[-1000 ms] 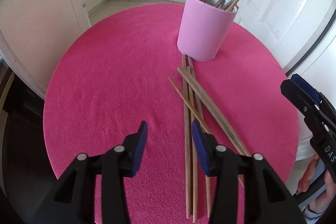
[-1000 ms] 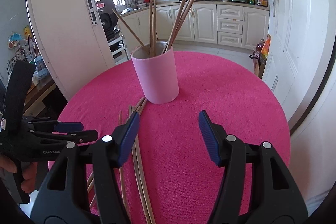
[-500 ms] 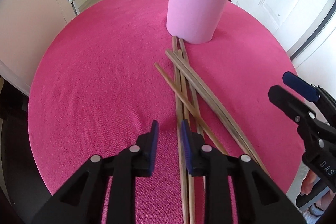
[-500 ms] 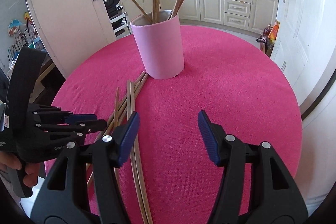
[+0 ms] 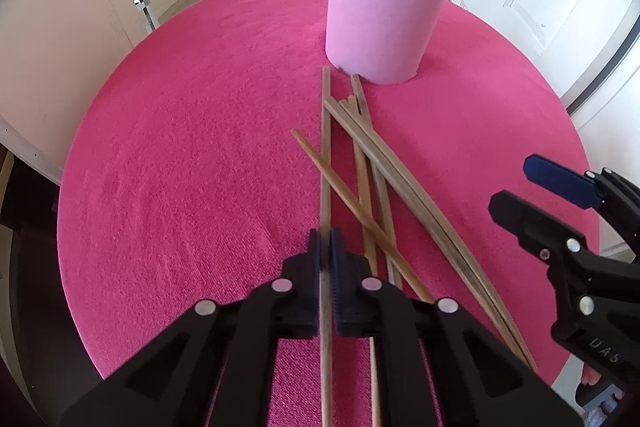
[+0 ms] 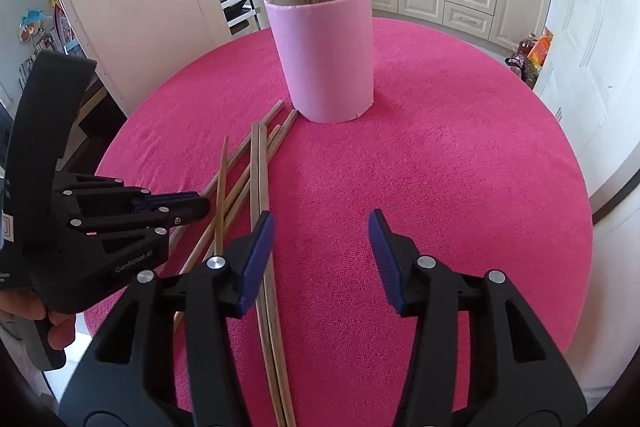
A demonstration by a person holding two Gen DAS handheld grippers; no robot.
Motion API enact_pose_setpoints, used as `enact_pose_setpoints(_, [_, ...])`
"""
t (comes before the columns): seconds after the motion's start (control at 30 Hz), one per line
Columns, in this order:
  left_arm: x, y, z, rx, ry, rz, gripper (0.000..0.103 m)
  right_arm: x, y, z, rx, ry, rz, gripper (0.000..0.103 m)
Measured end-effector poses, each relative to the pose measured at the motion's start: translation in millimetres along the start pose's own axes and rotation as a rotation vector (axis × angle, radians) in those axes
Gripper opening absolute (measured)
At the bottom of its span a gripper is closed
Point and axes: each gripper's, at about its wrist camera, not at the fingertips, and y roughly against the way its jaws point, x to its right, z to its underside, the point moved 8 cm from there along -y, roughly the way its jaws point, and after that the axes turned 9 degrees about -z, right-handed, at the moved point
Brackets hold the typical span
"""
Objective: Organize utensils
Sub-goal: 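Lower both grippers to the chopstick pile and pinch one chopstick each, then lift the held chopsticks up toward the pink cup with both grippers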
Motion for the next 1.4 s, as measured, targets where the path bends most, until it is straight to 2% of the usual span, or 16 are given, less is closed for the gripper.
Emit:
enact_pose_setpoints(0.13, [-8, 4, 6, -0.002, 0.016, -0.012, 0.006, -4, -12, 4, -0.059, 0.006, -0.008, 0.035])
enact_pose_setpoints(0.3, [-28, 3, 11, -0.005, 0.048, -0.059, 0.006, -9, -24, 6, -0.113, 0.022, -0.019, 0.033])
enact_pose_setpoints(0.5, [-57, 3, 12, -0.020, 0.101, -0.109, 0.006, -13, -32, 5, -0.163, 0.046, -0.003, 0.023])
enact_pose_setpoints(0.73, [-72, -1, 11, -0.042, 0.123, -0.118, 0.006, -17, -40, 5, -0.235, 0.094, 0.029, 0.022])
enact_pose_setpoints(0.93, [-76, -3, 1, -0.054, 0.138, -0.092, 0.006, -19, -29, -3, -0.219, 0.058, -0.033, 0.022])
enact_pose_setpoints(1.1, [-77, -10, -7, -0.060, 0.143, -0.081, 0.006, -23, -35, 1, -0.262, 0.080, -0.035, 0.022])
enact_pose_setpoints(1.37, [-78, -14, -7, -0.081, 0.152, -0.052, 0.006, -26, -49, 2, -0.305, 0.104, 0.029, 0.022])
enact_pose_setpoints(1.4, [-78, -15, -8, -0.079, 0.161, -0.045, 0.006, -25, -49, 2, -0.303, 0.105, 0.031, 0.019])
